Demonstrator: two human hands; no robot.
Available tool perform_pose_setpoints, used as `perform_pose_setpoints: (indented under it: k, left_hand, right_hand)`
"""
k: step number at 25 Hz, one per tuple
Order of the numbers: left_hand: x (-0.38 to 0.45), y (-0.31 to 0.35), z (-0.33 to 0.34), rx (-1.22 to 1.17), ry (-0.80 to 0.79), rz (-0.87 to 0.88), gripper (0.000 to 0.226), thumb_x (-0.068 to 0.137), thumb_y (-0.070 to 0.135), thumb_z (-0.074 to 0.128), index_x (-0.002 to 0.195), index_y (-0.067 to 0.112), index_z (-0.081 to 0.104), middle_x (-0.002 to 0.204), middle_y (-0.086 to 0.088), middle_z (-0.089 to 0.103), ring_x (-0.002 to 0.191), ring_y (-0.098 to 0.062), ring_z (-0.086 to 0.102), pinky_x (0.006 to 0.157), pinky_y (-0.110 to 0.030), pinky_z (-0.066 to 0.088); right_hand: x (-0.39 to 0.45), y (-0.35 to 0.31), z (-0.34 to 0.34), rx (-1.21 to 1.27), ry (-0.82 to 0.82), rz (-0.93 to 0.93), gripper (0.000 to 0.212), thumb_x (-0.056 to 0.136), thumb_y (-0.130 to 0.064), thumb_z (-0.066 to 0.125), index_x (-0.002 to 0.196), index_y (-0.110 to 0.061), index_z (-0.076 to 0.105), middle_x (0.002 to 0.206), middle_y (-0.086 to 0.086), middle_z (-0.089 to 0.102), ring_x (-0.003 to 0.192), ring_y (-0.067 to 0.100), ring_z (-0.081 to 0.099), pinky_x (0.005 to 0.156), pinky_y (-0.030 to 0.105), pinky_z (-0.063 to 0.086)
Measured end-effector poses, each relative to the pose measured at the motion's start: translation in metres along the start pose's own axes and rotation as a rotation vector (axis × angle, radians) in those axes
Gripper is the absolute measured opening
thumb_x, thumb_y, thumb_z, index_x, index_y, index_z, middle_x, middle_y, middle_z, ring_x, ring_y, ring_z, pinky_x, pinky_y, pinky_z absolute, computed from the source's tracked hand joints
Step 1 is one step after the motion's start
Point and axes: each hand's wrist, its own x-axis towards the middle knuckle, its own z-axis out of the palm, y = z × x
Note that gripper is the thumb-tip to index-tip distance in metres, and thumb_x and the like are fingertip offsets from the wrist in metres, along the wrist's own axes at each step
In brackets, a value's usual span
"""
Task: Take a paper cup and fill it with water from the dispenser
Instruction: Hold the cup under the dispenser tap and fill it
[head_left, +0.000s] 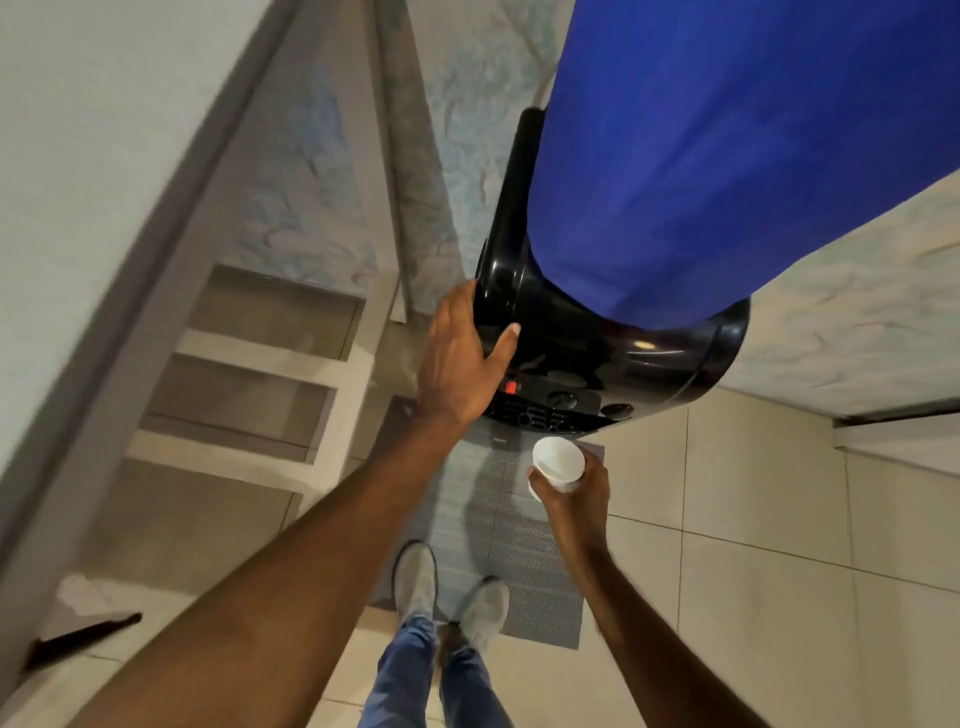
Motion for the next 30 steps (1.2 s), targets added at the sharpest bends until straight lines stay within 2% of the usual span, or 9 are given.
perform_pose_setpoints:
  k: [4,6,8,12,14,17,23,27,30]
  left_hand:
    - [0.003,-0.017,0.015,-0.114,0.049,0.034,0.068,0.104,0.041,0.069,0.162,0.017,0.04,0.159,-0.006,0.051,0.147,-0.02,0.052,0.116,-0.033,0.047]
    - [0.0,-0.028,0.023,-0.183,0.055,0.022,0.072,0.102,0.047,0.069,0.162,0.02,0.04,0.158,-0.004,0.052,0.147,-0.018,0.054,0.12,-0.039,0.05]
    - [-0.003,-0.035,0.03,-0.224,0.071,0.006,0.077,0.099,0.053,0.068,0.163,0.02,0.04,0.159,-0.003,0.052,0.147,-0.019,0.054,0.12,-0.046,0.052]
    - [-0.006,-0.043,0.037,-0.244,0.119,0.012,0.072,0.101,0.042,0.073,0.161,0.015,0.045,0.156,-0.003,0.054,0.145,-0.017,0.054,0.123,-0.04,0.048]
    - [-0.006,-0.046,0.039,-0.263,0.119,0.015,0.07,0.101,0.039,0.074,0.16,0.015,0.045,0.153,-0.003,0.054,0.143,-0.014,0.055,0.123,-0.035,0.048]
    - [-0.006,-0.051,0.041,-0.292,0.115,0.028,0.069,0.102,0.039,0.074,0.16,0.016,0.046,0.152,-0.003,0.054,0.143,-0.013,0.056,0.123,-0.036,0.049]
    - [-0.008,-0.056,0.043,-0.331,0.105,0.035,0.076,0.097,0.054,0.067,0.16,0.018,0.045,0.154,-0.002,0.053,0.146,-0.017,0.056,0.123,-0.044,0.05]
    - [-0.009,-0.058,0.043,-0.327,0.101,0.026,0.074,0.098,0.05,0.069,0.16,0.018,0.045,0.153,-0.001,0.054,0.146,-0.017,0.056,0.123,-0.044,0.05]
    - [-0.01,-0.059,0.044,-0.321,0.098,0.021,0.075,0.098,0.05,0.069,0.161,0.017,0.044,0.154,-0.002,0.053,0.147,-0.017,0.055,0.124,-0.042,0.05]
  right_hand:
    - [0.042,0.031,0.023,-0.058,0.009,-0.021,0.054,0.069,-0.006,0.087,0.113,-0.015,0.057,0.097,-0.011,0.057,0.084,-0.001,0.063,0.063,0.008,0.046]
    - [0.064,0.047,0.034,-0.082,0.038,-0.032,0.058,0.068,-0.01,0.087,0.116,-0.016,0.055,0.103,-0.006,0.057,0.092,0.012,0.06,0.072,0.015,0.047]
    - [0.083,0.061,0.045,-0.11,0.047,-0.045,0.06,0.07,-0.008,0.086,0.121,-0.01,0.054,0.108,0.0,0.058,0.092,0.017,0.057,0.068,0.004,0.041]
    - [0.118,0.081,0.069,-0.088,0.03,-0.047,0.06,0.074,-0.01,0.084,0.121,-0.015,0.047,0.115,0.004,0.06,0.095,0.019,0.06,0.066,0.004,0.044]
    - [0.13,0.091,0.079,-0.076,0.035,-0.043,0.067,0.072,-0.016,0.083,0.128,-0.017,0.046,0.116,0.0,0.063,0.097,0.015,0.064,0.07,0.014,0.051]
    - [0.139,0.097,0.086,-0.074,0.047,-0.061,0.074,0.074,-0.013,0.083,0.136,-0.017,0.045,0.116,-0.005,0.063,0.093,0.001,0.062,0.07,0.005,0.048]
    - [0.144,0.105,0.092,-0.082,0.059,-0.089,0.07,0.078,-0.011,0.082,0.136,-0.015,0.045,0.12,-0.003,0.06,0.097,0.01,0.059,0.072,0.002,0.046]
    - [0.146,0.104,0.094,-0.076,0.054,-0.08,0.063,0.08,-0.004,0.08,0.132,-0.013,0.047,0.114,-0.006,0.057,0.092,0.0,0.058,0.068,0.0,0.043]
    - [0.147,0.107,0.094,-0.074,0.064,-0.085,0.066,0.079,-0.004,0.08,0.135,-0.013,0.046,0.118,-0.003,0.058,0.096,0.007,0.059,0.07,0.001,0.045]
